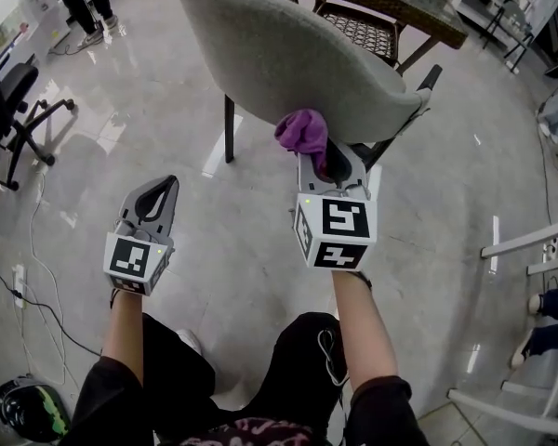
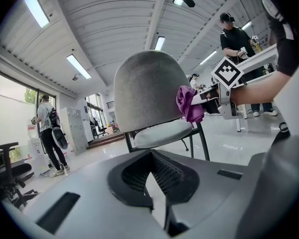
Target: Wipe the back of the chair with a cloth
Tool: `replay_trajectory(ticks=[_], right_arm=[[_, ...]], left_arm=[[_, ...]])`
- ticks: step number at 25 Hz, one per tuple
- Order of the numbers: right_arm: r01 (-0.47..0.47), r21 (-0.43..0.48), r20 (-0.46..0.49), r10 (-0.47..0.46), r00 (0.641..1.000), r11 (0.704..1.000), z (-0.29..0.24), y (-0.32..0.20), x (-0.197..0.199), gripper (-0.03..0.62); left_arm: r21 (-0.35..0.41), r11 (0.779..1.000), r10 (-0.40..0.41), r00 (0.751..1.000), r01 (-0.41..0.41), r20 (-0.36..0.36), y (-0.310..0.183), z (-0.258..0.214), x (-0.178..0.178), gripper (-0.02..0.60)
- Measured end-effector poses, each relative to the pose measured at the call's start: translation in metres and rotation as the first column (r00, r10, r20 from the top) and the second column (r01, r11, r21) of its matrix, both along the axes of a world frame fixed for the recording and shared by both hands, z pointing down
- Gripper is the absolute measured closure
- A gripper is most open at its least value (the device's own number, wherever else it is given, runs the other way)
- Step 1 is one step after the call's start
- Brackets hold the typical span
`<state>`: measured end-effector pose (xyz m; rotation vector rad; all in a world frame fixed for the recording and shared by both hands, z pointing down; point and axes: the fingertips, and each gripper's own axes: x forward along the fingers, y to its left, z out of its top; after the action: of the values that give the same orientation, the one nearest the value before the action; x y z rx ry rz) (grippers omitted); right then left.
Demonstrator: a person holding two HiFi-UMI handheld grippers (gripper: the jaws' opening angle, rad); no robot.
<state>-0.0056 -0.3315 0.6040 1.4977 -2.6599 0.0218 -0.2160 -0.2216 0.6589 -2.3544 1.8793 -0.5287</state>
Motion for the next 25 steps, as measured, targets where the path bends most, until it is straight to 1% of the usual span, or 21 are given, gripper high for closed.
replay_trajectory(ticks=[3, 5, 9, 13, 17, 20, 23, 25], right_arm=[[-0.046, -0.003, 0.017, 0.047, 0.999, 0.999, 0.0, -0.001, 0.026, 0.5], [-0.08, -0.006, 0.013, 0.08, 0.997, 0.997, 0.002, -0.004, 0.045, 0.5], [-0.118, -0.048, 0.03, 0.119, 0.992, 0.992, 0.008, -0.013, 0.082, 0.5], [-0.161, -0.069, 0.022, 0.163, 0.986, 0.985, 0.014, -0.026, 0.114, 0.5], [-0.207, -0.087, 0.02, 0.21, 0.978, 0.974, 0.022, -0.036, 0.138, 0.5], [-0.242, -0.111, 0.021, 0.246, 0.969, 0.964, 0.029, -0.044, 0.151, 0.5], [-0.269, -0.117, 0.001, 0.271, 0.963, 0.956, 0.034, -0.05, 0.161, 0.5], [-0.306, -0.125, -0.004, 0.308, 0.951, 0.944, 0.036, -0.053, 0.17, 0.5]], left_arm=[[-0.002, 1.0, 0.021, 1.0, -0.021, 0.005, -0.003, 0.0, 0.01, 0.572], [0.002, 0.999, 0.038, 0.999, -0.038, 0.01, -0.006, 0.001, 0.019, 0.572], [0.036, 0.996, 0.077, 0.996, -0.079, 0.039, -0.013, 0.005, 0.032, 0.572], [0.016, 0.994, 0.102, 0.993, -0.104, 0.061, -0.013, 0.008, 0.046, 0.572], [-0.008, 0.994, 0.111, 0.99, -0.111, 0.081, -0.01, 0.011, 0.051, 0.572], [-0.026, 0.995, 0.098, 0.993, -0.096, 0.063, -0.008, 0.011, 0.05, 0.572], [-0.017, 0.995, 0.1, 0.992, -0.099, 0.074, -0.007, 0.012, 0.048, 0.572], [-0.014, 0.995, 0.102, 0.992, -0.101, 0.08, -0.008, 0.014, 0.047, 0.572]])
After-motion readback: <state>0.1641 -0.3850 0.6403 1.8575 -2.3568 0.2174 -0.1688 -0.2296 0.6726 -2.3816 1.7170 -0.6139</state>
